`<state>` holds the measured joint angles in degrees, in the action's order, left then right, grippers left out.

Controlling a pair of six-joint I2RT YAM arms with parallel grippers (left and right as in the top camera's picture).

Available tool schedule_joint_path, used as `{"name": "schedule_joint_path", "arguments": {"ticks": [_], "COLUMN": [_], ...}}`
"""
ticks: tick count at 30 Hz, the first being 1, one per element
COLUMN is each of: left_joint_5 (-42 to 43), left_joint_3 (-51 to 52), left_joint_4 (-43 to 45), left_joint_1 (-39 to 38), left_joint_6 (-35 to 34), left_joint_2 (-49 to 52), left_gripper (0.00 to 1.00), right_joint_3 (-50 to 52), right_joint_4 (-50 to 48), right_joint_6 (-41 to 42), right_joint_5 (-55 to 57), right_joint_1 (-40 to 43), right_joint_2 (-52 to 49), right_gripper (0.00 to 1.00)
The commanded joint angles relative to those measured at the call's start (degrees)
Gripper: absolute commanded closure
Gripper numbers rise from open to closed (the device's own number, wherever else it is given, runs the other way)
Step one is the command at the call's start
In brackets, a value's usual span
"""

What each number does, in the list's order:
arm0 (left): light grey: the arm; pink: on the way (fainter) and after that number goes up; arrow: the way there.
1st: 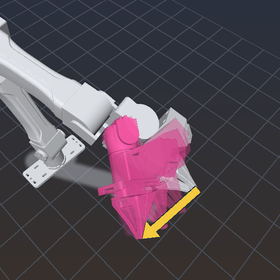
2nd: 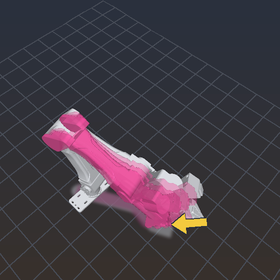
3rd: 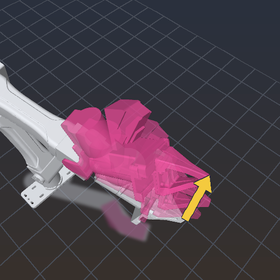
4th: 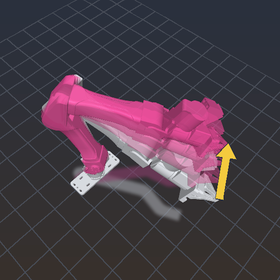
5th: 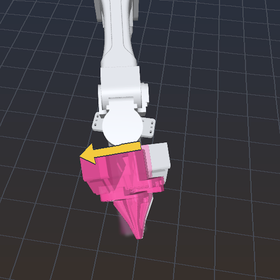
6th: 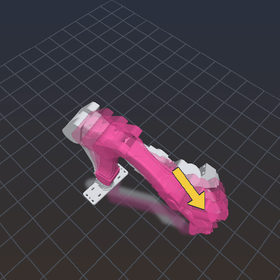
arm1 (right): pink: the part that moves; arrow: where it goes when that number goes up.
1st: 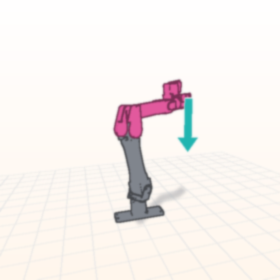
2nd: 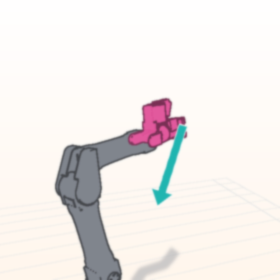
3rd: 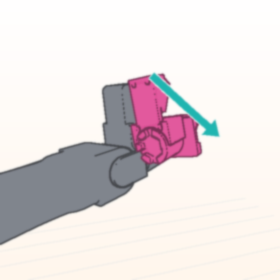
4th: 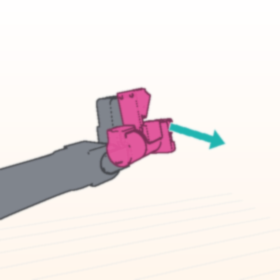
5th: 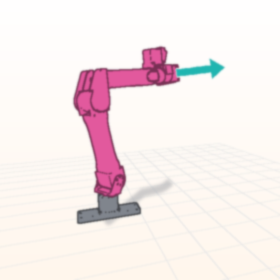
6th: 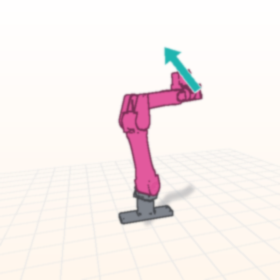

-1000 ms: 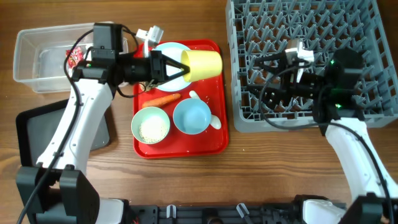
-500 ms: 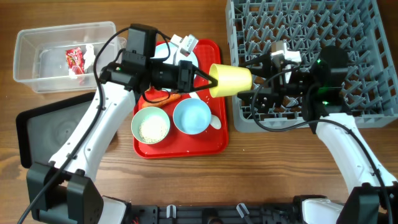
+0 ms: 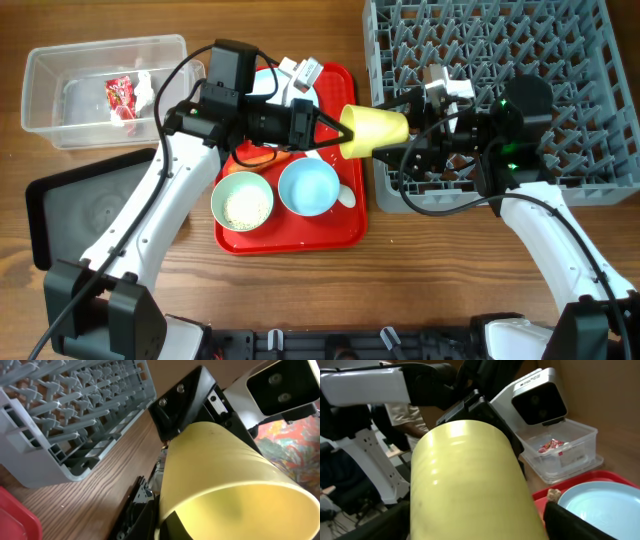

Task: Sort waste into correct bins and load items into the dishwasher rack
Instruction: 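Pass the yellow cup from the left gripper to the right gripper, then carry the yellow cup right and set it in the dish rack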

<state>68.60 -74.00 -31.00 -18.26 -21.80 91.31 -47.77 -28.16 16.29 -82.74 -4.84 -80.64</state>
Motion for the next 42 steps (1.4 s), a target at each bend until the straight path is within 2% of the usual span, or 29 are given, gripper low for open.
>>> {"name": "schedule_joint_path", "arguments": {"ticks": [1,6,12,16,21,26,29,31,37,42], "left_joint_5": [1.18,1.18,0.52,0.52,-0.17,-21.81,-34.84,-38.80,-43.36,-46.80], "left_joint_3": [-0.61,-0.61,-0.61,-0.61,-0.61,-0.61,-0.61,-0.61,-0.61,-0.61], "left_joint_4": [1.03,3.02,3.06,3.02,2.91,-5.51,-9.79,-11.32,-13.88,-16.13], "left_joint_1": [-0.37,-0.37,-0.37,-0.37,-0.04,1.62,3.61,5.29,10.25,12.70], "left_joint_6": [-0.98,-1.81,-1.81,-1.81,-1.75,-0.92,-0.96,-0.96,-0.72,2.08], "left_joint_2": [0.33,0.33,0.33,0.33,0.33,0.31,0.24,0.07,-1.49,-3.30], "left_gripper": [0.96,0.96,0.91,0.90,0.77,0.62,0.57,0.54,0.52,0.52], "right_joint_3": [-0.98,-0.98,-0.98,-0.98,-0.98,-0.98,-0.98,-0.98,-1.20,-3.26], "right_joint_4": [-0.24,-0.26,-0.26,-0.33,-0.31,-0.13,1.33,2.93,8.02,19.71], "right_joint_6": [0.85,0.83,0.83,0.83,0.96,4.94,5.55,6.36,6.36,1.88], "right_joint_5": [-0.55,-0.52,0.04,0.42,1.88,10.75,17.64,23.21,36.48,47.43], "right_joint_1": [-0.20,-0.20,-0.20,-0.20,-0.17,-0.02,-0.02,-0.02,0.85,3.76], "right_joint_2": [-0.26,-0.26,-0.26,-0.26,-0.26,-0.26,-0.26,-0.24,0.35,3.10], "right_gripper": [0.16,0.22,0.39,0.40,0.46,0.52,0.53,0.54,0.62,0.68]}}
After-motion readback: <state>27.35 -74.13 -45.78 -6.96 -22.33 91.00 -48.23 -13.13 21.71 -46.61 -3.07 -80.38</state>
